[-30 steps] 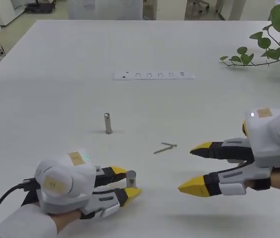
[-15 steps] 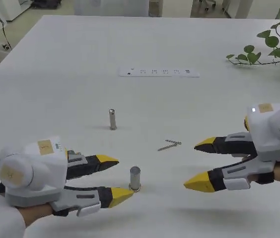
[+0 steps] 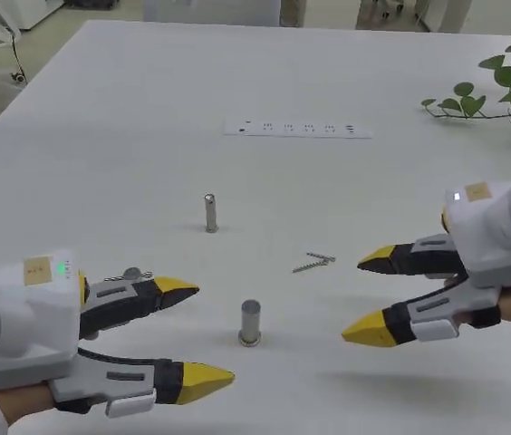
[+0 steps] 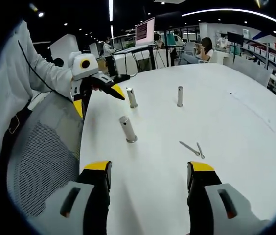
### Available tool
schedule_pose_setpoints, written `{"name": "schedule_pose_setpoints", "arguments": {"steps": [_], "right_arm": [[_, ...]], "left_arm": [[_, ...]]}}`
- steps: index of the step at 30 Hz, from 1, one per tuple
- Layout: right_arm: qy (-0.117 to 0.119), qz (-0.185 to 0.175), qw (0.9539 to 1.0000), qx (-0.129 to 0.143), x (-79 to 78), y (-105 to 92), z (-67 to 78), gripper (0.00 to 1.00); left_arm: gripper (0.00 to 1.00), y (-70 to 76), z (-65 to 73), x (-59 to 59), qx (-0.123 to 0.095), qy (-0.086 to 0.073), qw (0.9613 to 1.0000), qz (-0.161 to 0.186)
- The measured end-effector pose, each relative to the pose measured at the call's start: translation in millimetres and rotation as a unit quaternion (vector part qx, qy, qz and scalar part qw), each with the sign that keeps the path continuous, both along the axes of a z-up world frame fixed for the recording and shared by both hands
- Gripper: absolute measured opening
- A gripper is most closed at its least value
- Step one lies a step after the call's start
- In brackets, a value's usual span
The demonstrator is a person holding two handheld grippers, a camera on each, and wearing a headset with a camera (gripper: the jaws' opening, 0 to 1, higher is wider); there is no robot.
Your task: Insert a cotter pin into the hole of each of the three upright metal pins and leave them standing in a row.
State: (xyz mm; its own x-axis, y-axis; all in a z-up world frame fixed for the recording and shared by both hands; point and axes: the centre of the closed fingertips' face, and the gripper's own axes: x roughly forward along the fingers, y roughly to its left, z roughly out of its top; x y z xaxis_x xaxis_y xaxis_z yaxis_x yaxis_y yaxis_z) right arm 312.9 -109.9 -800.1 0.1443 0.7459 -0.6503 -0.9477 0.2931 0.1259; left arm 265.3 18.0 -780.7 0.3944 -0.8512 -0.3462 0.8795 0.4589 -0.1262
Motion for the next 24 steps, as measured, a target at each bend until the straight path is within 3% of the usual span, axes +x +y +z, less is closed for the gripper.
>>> {"name": "schedule_pose_setpoints", "arguments": {"steps": [11, 20, 24], "right_arm": [[-0.019, 0.030, 0.9984, -0.043, 26.7, 0.1, -8.7, 0.61], [-0.033, 0.066, 0.9938, -0.083, 48.3, 2.5, -21.3, 0.51], [-0.043, 0.092, 0.9893, -0.105, 54.6, 3.1, -28.6, 0.43]], "left_arm": [[0.62, 14.2, 2.3, -0.9, -0.002, 0.003, 0.9997, 0.025], [0.62, 15.6, 2.5, -2.3, -0.010, 0.007, 0.9995, 0.031], [0.62, 14.6, 2.7, -2.9, -0.011, 0.009, 0.9995, 0.029]]}}
